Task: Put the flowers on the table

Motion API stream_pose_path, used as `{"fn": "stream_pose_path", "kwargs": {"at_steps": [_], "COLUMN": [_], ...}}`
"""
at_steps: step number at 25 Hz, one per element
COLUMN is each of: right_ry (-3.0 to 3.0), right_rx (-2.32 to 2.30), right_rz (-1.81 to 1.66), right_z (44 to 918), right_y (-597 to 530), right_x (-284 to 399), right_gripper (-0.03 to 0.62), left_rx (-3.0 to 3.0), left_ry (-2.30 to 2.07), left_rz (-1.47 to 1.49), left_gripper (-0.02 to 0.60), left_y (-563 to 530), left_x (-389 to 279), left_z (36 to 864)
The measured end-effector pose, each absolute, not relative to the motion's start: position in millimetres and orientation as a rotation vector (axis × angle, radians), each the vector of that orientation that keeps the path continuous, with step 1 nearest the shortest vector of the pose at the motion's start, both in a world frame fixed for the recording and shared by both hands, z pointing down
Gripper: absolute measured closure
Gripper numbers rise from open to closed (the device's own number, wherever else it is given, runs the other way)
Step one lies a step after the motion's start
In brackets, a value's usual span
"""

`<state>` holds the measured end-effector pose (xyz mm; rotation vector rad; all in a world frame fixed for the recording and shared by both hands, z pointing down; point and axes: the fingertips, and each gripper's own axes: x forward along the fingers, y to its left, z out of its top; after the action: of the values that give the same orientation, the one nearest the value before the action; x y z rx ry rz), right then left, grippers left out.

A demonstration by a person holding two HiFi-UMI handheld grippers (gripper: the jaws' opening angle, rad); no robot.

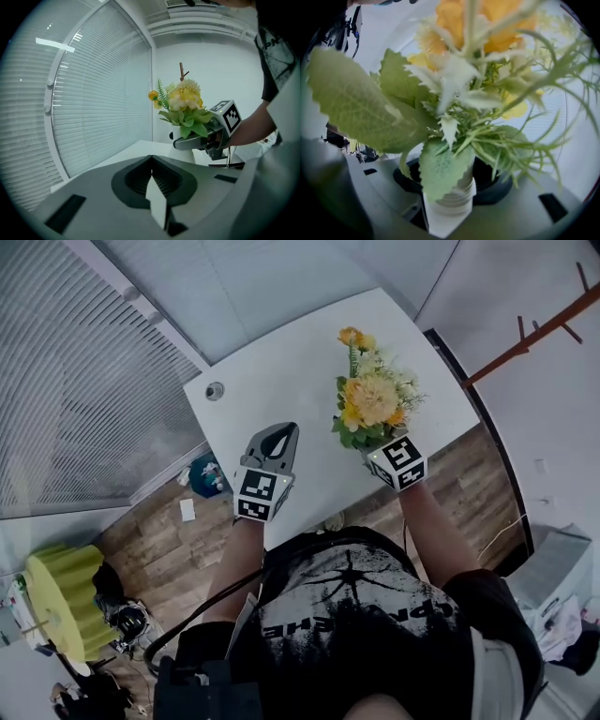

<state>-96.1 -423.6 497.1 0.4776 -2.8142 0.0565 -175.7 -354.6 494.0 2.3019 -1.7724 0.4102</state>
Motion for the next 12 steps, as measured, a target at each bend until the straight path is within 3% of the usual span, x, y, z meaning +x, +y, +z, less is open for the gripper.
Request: {"fn": "stream_pose_path", "kwargs": {"at_steps": [12], "right_ry": [-2.822], "right_rx": [0.402], "right_rz": [0.035], "right_z": [535.3], "right_y": [-459.4], "right_x": [-122.0], "right_gripper": [0.343], "left_rx": [2.222], "left_ry": [-1.749], "left_rz": [0.414], "left_gripper": [0.569], "left_y": [-374.3], "left_x": [-183.6], "left_z": [525.6]}}
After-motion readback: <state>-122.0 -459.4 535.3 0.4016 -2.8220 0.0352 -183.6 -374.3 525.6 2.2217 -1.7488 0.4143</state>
